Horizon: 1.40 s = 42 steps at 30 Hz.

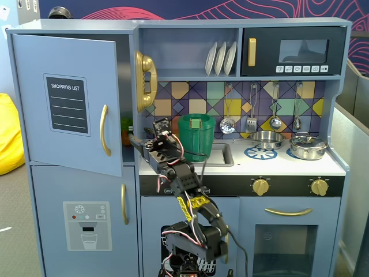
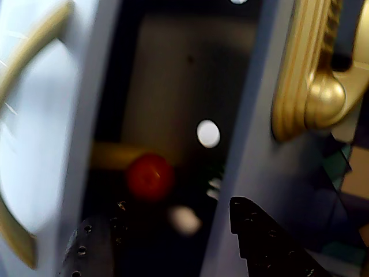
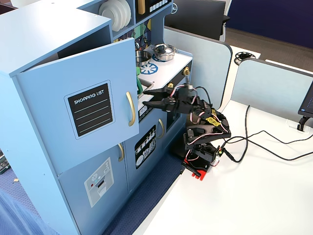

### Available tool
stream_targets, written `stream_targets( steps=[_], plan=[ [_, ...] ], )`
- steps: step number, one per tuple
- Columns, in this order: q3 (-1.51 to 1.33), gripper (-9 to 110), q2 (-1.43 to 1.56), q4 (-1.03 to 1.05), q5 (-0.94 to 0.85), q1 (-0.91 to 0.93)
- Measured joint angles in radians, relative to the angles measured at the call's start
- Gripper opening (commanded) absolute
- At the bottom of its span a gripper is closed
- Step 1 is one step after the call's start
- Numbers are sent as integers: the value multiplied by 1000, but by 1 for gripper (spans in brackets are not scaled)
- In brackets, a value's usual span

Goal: Open the left cabinet door

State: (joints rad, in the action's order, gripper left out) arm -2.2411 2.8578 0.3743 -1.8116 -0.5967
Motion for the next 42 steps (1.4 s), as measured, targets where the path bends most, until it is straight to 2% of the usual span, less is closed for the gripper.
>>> stream_targets(
  steps=[6,20,33,38,42],
  plan=[
    [-2,14,-143,-98,-23,-34],
    [-43,13,-175,-336,-169,-443],
    [-78,12,-179,-423,-230,-650],
    [-81,11,-179,-430,-229,-611],
    [-110,10,-158,-318,-160,-371]
  ],
)
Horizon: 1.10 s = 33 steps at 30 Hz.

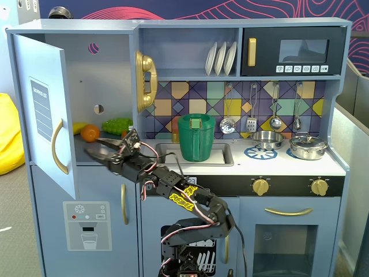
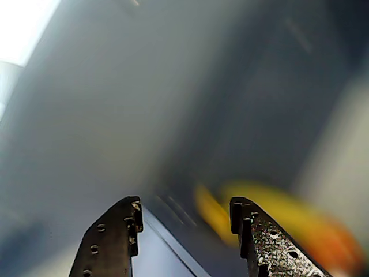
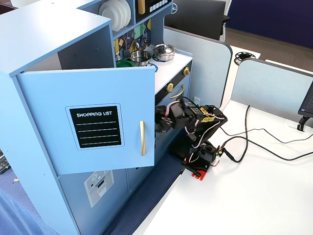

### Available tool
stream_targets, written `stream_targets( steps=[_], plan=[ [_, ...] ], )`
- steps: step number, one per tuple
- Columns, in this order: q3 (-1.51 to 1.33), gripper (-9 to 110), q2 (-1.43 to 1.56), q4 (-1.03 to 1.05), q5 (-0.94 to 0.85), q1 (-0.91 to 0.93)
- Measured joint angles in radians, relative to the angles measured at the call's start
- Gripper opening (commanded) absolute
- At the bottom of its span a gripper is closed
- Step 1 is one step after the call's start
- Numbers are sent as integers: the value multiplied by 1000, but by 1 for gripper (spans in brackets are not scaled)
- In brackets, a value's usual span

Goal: Open the left cabinet door

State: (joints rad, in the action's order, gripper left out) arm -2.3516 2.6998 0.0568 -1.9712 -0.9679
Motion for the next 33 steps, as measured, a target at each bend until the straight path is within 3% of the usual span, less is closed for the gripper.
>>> stream_targets(
  steps=[6,12,22,33],
  plan=[
    [-52,9,61,460,199,477],
    [-141,9,66,900,339,761],
    [-601,8,304,1022,486,890],
    [-650,4,411,1207,603,893]
  ],
)
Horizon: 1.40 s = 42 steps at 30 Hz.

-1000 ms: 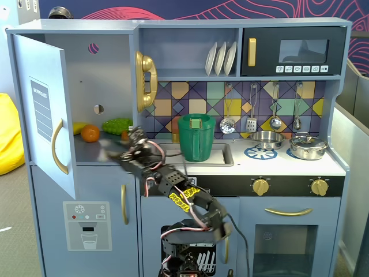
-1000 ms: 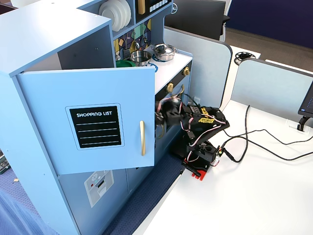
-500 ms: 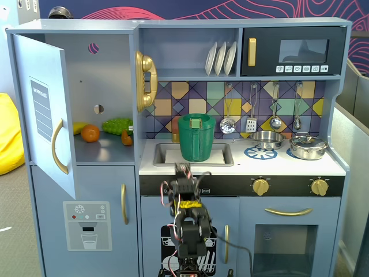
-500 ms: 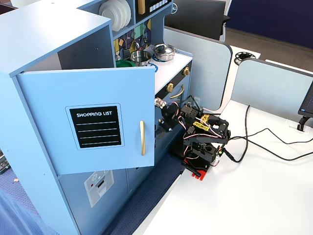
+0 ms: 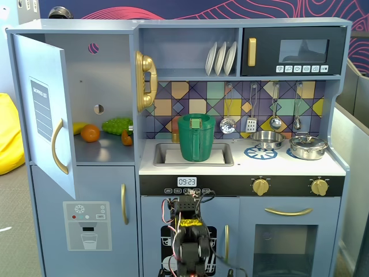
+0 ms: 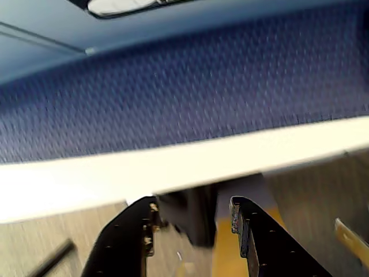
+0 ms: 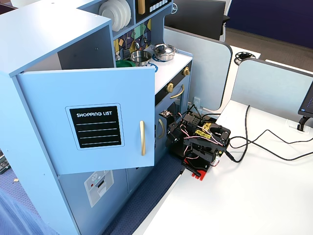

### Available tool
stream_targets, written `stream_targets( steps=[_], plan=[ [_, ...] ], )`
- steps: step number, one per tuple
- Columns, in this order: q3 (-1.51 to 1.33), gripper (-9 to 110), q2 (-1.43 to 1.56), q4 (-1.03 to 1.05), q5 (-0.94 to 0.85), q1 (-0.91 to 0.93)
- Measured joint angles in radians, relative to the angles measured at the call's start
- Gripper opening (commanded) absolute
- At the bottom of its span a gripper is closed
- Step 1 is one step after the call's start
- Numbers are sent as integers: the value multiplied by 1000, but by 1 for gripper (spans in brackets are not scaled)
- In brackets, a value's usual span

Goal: Open the left cabinet door

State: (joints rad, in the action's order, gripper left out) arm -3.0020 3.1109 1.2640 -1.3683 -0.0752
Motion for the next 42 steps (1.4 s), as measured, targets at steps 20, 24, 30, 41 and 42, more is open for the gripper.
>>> stream_targets(
  steps=[20,24,30,41,42],
  plan=[
    [5,0,72,61,-15,101],
    [5,1,74,61,-20,107],
    [6,1,74,75,-115,107],
    [6,1,74,78,-140,107],
    [6,1,74,78,-140,107]
  ],
)
